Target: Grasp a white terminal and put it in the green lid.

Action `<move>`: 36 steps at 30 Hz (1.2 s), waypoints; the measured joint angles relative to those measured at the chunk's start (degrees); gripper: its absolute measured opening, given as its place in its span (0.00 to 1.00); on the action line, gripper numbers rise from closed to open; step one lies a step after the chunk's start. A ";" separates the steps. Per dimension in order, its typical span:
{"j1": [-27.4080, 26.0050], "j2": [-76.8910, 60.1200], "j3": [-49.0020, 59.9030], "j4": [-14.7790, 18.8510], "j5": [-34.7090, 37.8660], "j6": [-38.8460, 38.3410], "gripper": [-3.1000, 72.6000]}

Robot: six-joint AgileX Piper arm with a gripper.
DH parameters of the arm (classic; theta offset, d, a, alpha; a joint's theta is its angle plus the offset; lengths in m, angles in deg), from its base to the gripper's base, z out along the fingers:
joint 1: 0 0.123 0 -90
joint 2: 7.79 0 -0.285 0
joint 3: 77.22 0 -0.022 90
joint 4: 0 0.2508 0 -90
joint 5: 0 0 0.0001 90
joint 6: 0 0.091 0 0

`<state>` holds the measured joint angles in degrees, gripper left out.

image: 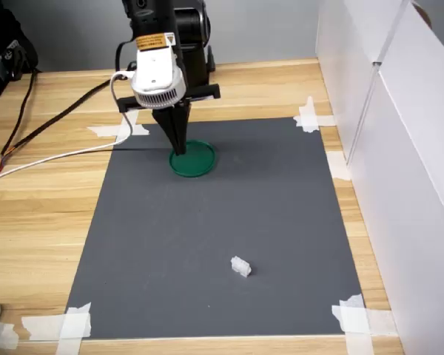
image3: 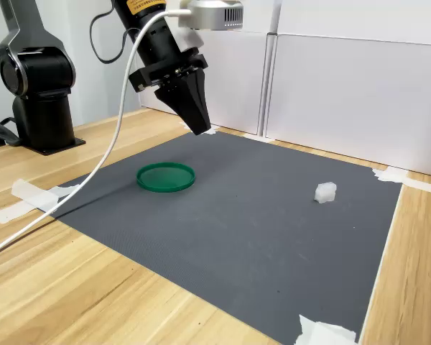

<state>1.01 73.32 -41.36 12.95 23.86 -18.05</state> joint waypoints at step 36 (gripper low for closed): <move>0.00 0.98 -0.24 0.39 -0.35 0.00 0.01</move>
<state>1.01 74.30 -41.60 13.34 23.51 -18.05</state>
